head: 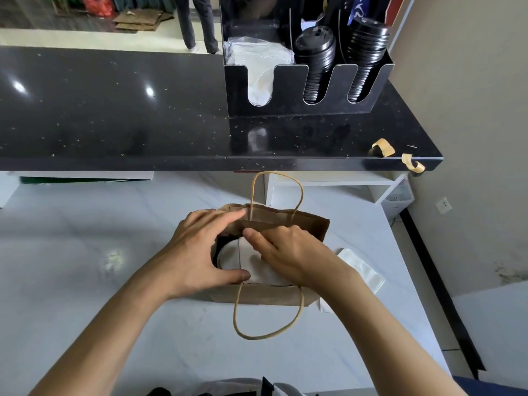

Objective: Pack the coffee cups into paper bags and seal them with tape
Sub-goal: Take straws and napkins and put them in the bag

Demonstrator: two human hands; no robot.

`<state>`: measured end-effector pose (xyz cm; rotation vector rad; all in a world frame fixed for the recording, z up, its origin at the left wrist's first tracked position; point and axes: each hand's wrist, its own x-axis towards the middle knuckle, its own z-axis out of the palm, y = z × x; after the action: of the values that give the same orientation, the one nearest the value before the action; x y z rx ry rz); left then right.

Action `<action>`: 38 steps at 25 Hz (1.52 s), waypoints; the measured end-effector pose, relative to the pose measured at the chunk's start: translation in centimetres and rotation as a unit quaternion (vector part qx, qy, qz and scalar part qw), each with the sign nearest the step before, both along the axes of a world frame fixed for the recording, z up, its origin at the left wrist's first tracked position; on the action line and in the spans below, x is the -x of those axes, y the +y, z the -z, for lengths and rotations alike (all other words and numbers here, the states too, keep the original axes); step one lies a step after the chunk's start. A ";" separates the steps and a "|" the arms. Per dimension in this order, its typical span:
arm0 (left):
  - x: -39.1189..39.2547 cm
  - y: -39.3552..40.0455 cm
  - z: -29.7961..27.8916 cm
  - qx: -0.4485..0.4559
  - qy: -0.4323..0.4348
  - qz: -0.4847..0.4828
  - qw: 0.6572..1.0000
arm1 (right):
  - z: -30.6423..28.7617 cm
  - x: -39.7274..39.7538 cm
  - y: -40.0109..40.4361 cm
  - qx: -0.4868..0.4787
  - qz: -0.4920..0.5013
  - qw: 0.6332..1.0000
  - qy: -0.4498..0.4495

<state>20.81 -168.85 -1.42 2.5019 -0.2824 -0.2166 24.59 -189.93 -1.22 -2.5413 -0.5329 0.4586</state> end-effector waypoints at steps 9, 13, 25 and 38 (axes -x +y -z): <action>0.1 0.6 0.9 0.016 -0.093 -0.014 0.995 | -2.5 1.1 -3.4 -0.199 0.086 0.969 -0.117; 0.5 1.2 0.6 0.076 -0.132 -0.050 0.987 | -1.8 1.8 -5.7 -0.270 0.217 0.922 -0.174; 4.2 2.2 1.5 0.183 -0.083 -0.092 0.975 | 4.4 5.2 -8.9 -0.269 0.314 0.909 -0.045; 4.5 2.1 2.8 0.208 0.049 -0.111 0.970 | 4.9 8.0 -9.3 -0.260 0.199 0.944 0.047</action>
<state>16.27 -166.78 -4.27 2.0777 -0.0008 -0.1686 16.56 -199.24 -6.11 -2.0298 -0.0734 0.2455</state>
